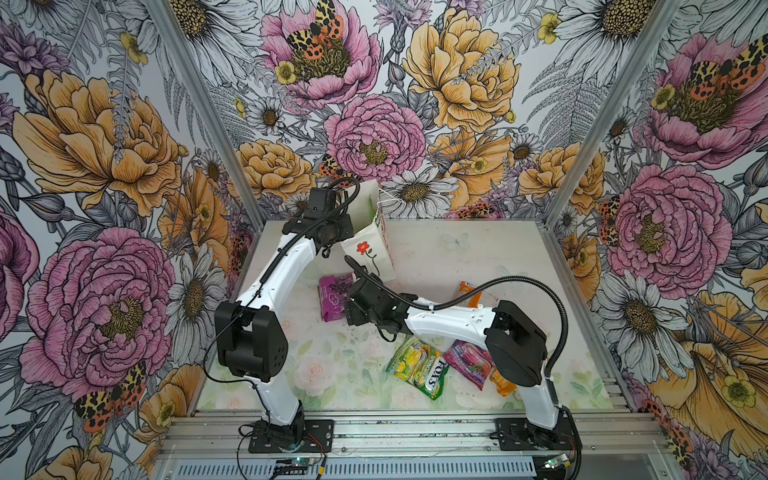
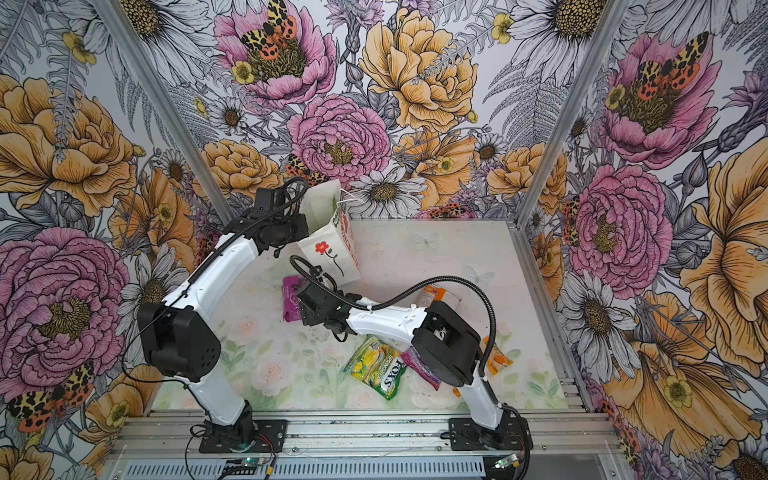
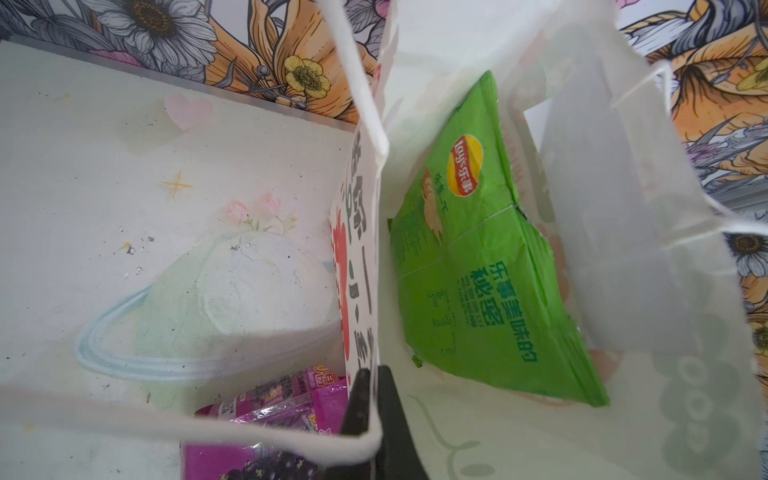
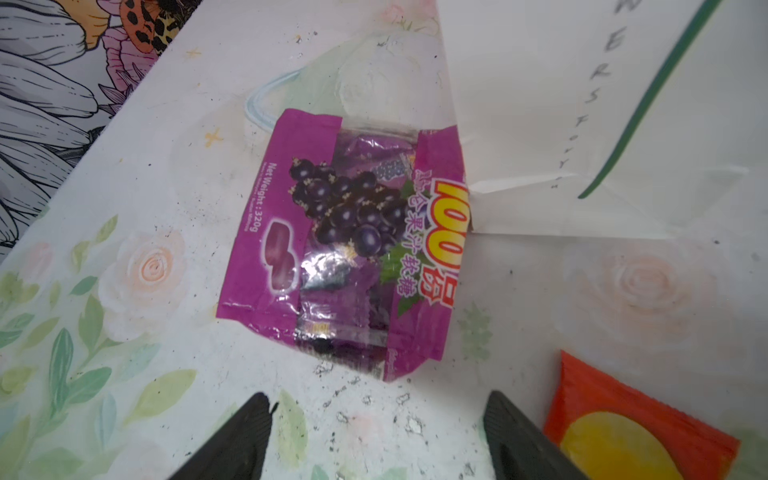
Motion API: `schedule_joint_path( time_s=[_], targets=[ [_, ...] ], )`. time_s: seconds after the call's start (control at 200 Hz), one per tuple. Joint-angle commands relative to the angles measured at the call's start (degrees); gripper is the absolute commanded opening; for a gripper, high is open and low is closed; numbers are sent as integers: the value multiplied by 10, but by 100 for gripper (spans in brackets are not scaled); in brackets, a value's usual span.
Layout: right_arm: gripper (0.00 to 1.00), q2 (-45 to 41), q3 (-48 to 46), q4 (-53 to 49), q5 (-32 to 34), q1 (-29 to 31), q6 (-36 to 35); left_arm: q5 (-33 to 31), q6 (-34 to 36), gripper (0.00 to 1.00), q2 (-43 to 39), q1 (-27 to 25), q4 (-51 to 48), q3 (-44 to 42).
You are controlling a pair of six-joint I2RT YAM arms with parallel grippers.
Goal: Place the snacks into the paper bag
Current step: 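Move the right gripper toward the purple grape candy bag, then lower the right gripper onto the purple candy bag and close on it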
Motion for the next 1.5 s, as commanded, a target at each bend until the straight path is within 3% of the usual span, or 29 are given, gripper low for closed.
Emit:
schedule_joint_path(
  time_s=[0.0, 0.37, 0.541, 0.646, 1.021, 1.346, 1.496],
  targets=[
    [82, 22, 45, 6, 0, -11, -14, 5, 0, 0, -28, 6, 27, 3],
    [79, 142, 212, -7, -9, -61, -20, 5, 1, 0, -30, 12, 28, 3],
    [79, 221, 333, -84, 8, -65, -22, 4, 5, 0, -28, 13, 27, 3],
    [77, 242, 350, -109, 11, -63, -12, 4, 7, 0, -28, 15, 27, 4],
    [76, 197, 231, -114, 11, -38, -7, 5, 9, 0, -29, 16, 27, 4],
    [75, 53, -11, -86, -17, -16, 54, 7, 9, 0, -29, 16, 28, 4],
    [75, -13, -113, -41, -65, -12, 72, 11, 10, 0, -30, 15, 27, 5]
  ],
)
